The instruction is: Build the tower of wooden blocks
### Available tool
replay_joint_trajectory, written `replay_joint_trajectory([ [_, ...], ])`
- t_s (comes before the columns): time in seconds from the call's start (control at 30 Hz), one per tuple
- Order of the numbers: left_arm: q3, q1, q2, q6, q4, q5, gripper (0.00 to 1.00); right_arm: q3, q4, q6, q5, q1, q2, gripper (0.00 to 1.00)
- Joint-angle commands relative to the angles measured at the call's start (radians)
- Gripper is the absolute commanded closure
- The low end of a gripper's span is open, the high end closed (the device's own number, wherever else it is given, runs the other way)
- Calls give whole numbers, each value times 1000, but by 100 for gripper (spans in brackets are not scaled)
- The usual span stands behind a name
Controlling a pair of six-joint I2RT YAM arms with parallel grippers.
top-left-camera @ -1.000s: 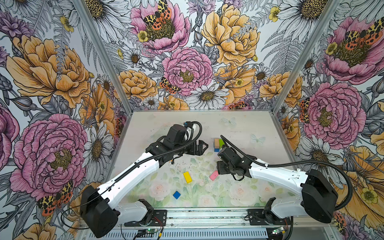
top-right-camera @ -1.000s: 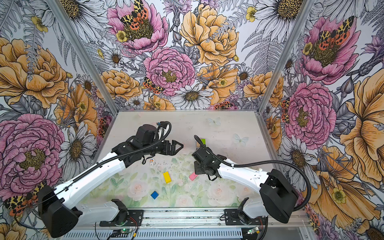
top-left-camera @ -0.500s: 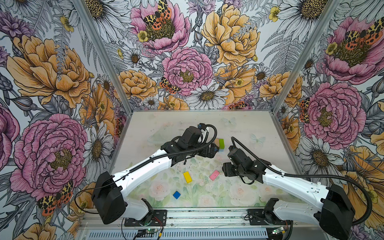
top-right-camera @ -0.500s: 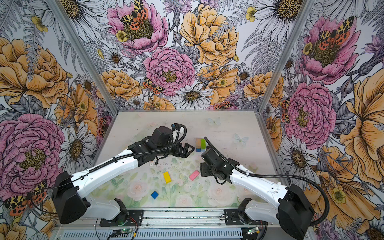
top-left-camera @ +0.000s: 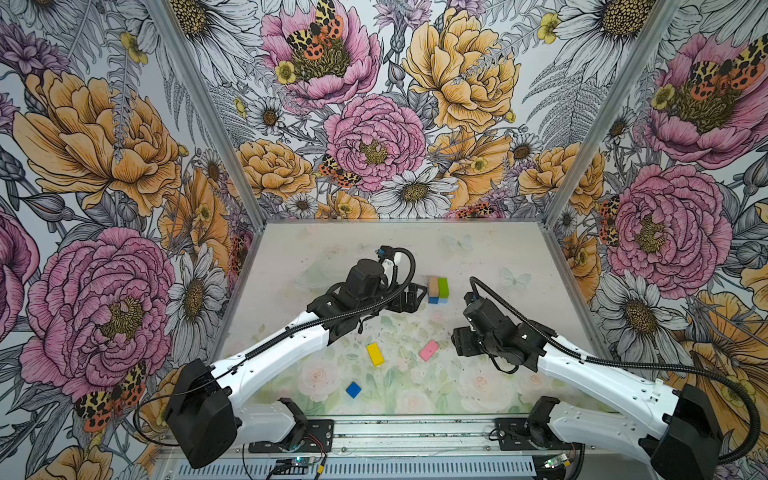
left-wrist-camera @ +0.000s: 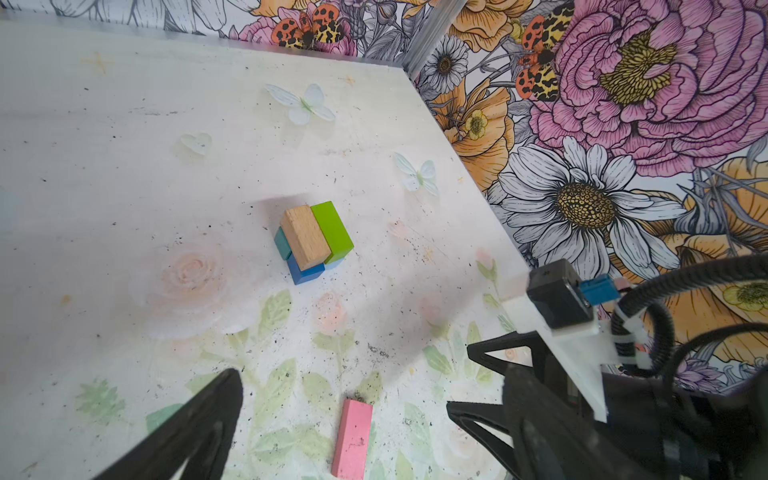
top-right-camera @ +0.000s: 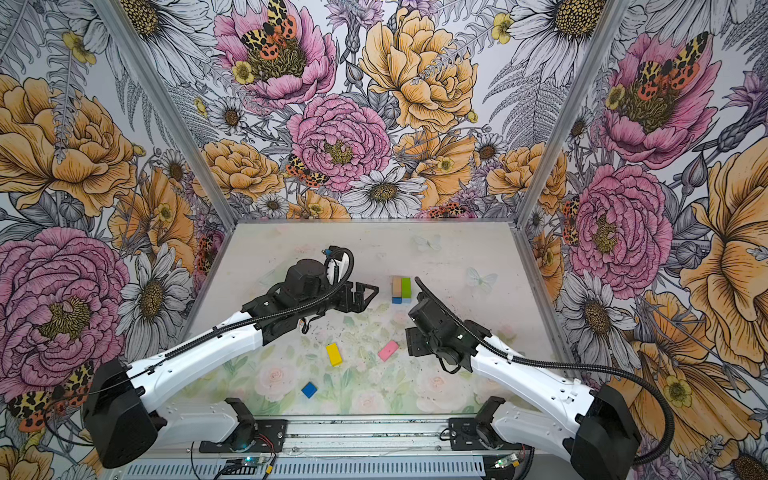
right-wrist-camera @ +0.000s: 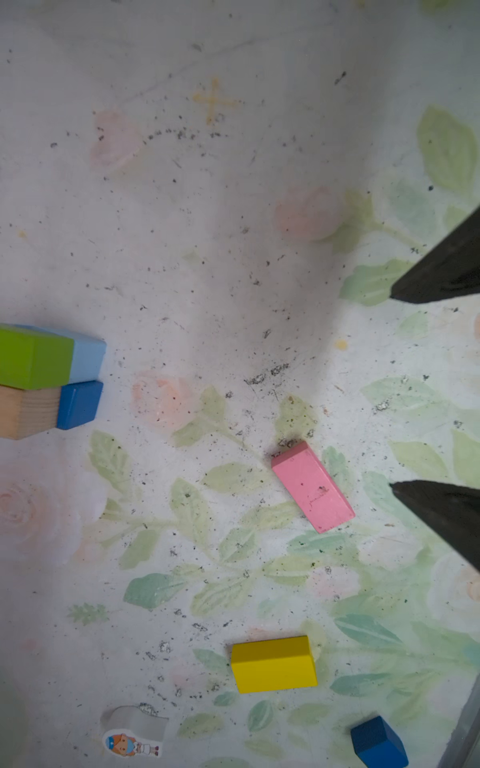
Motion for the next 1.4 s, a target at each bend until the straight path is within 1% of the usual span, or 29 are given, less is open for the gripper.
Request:
replay_joint_trajectory([
  [0.0,-25,9,-58,-6,77,34,1,51,-6,20,26,5,-32,29],
  [0.17,-69,19,-117,27,37,31,1,74,-4,46,50,15,-19,26],
  [0.27,-118,51,-170,29,13,22,1,80,-1,49,78,29,5,26],
  [0.3,-137,64,-192,25,8,18,1,82,1,48,90,65,16,26],
  [0.43,-195,97,-272,7,-14,3,1,81,19,43,113,115,51,24],
  [0.47,-204,98,-290,6,-23,-3,1,78,29,41,112,125,56,23],
  [0.53,-216,98,-325,5,-45,-21,1,71,47,37,114,143,63,13],
  [0.57,-220,98,-343,4,-59,-33,1,70,55,40,123,152,64,10],
  [0.83,-248,100,-439,-9,-129,-90,1,73,113,-20,105,165,57,1],
  [0.97,-267,100,-444,-29,-134,-110,1,87,121,-70,74,165,82,1],
  [1.2,-298,99,-420,-44,-111,-140,1,77,125,-144,32,163,81,1],
  [1.37,-283,100,-397,-26,-96,-138,1,88,129,-161,28,163,165,3],
])
